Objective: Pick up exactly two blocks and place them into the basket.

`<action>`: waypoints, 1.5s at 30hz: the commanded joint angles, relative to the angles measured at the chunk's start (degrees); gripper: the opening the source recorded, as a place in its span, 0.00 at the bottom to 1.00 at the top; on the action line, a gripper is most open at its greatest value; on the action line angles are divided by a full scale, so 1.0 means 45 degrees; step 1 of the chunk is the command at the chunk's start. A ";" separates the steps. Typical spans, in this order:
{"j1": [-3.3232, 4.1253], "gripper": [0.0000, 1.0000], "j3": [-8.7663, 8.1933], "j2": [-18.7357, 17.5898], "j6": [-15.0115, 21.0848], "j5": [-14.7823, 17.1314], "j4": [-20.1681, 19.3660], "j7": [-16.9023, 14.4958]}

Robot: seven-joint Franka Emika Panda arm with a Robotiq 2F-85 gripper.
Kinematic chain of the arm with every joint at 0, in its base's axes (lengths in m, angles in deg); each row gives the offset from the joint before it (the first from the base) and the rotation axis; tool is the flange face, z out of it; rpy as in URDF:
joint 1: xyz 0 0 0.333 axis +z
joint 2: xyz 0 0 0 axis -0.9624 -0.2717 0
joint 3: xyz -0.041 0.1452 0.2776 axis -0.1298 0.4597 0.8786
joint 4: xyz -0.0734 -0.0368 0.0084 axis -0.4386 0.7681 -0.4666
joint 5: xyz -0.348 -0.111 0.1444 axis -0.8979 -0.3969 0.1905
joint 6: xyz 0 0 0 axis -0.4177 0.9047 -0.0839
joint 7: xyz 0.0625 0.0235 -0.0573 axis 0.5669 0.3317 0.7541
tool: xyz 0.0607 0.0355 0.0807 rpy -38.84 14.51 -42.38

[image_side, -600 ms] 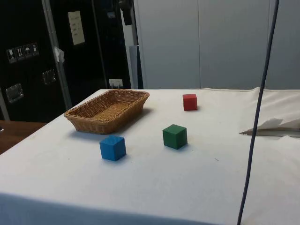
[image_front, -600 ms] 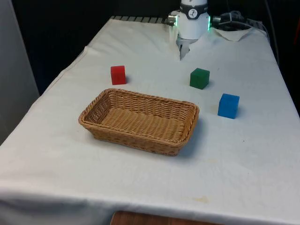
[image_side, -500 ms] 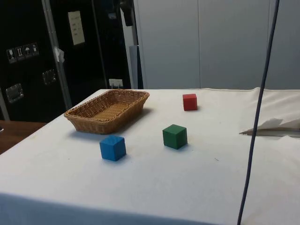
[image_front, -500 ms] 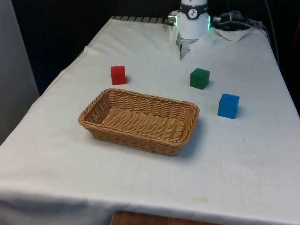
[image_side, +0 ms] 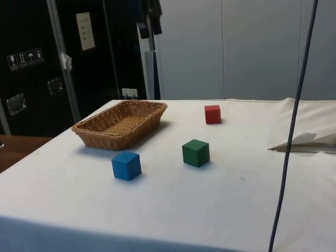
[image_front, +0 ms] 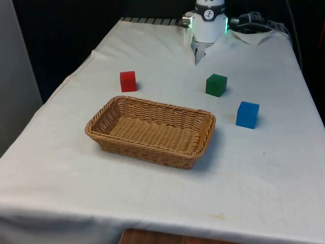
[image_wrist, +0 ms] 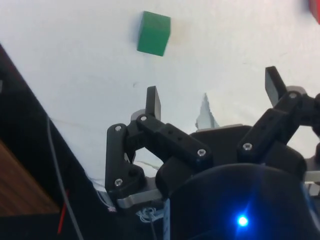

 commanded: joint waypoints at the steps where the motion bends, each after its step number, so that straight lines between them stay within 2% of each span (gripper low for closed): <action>1: -0.0013 1.00 -0.0025 0.0191 0.0216 -0.0255 -0.0166 0.0038; 2: -0.0025 1.00 -0.0013 0.0064 0.0000 -0.0076 -0.0064 -0.0013; 4: -0.0064 1.00 -0.0102 0.0344 0.0267 -0.0484 -0.0357 0.0000; 8: -0.0166 1.00 -0.0204 0.0522 0.0293 -0.0777 -0.0535 -0.0076; 9: -0.0140 1.00 -0.0166 0.0369 0.0076 -0.0547 -0.0407 -0.0102; 11: -0.0204 1.00 -0.0280 0.0637 0.0407 -0.0968 -0.0726 -0.0127; 17: -0.0306 1.00 -0.0395 0.0929 0.0866 -0.1337 -0.1248 -0.0166; 18: -0.0293 1.00 -0.0382 0.0675 0.0586 -0.1044 -0.1031 -0.0255; 19: -0.0318 1.00 -0.0420 0.0968 0.0968 -0.1401 -0.1350 -0.0178; 21: -0.0357 1.00 -0.0484 0.1108 0.1235 -0.1579 -0.1642 -0.0191; 26: -0.0458 1.00 -0.0624 0.1362 0.1884 -0.1910 -0.2279 -0.0204; 27: -0.0420 1.00 -0.0637 0.1082 0.1630 -0.1566 -0.2037 -0.0331; 28: -0.0471 1.00 -0.0637 0.1401 0.1974 -0.1961 -0.2368 -0.0216; 32: -0.0535 1.00 -0.0726 0.1553 0.2394 -0.2165 -0.2776 -0.0229; 35: -0.0586 1.00 -0.0802 0.1642 0.2725 -0.2266 -0.3119 -0.0255; 36: -0.0535 1.00 -0.0815 0.1362 0.2496 -0.1935 -0.2890 -0.0382; 37: -0.0637 1.00 -0.0879 0.1681 0.3005 -0.2305 -0.3400 -0.0331; 38: -0.0662 1.00 -0.0917 0.1681 0.3132 -0.2305 -0.3527 -0.0395; 45: -0.0713 1.00 -0.1375 0.1592 0.4176 -0.2139 -0.4469 -0.1082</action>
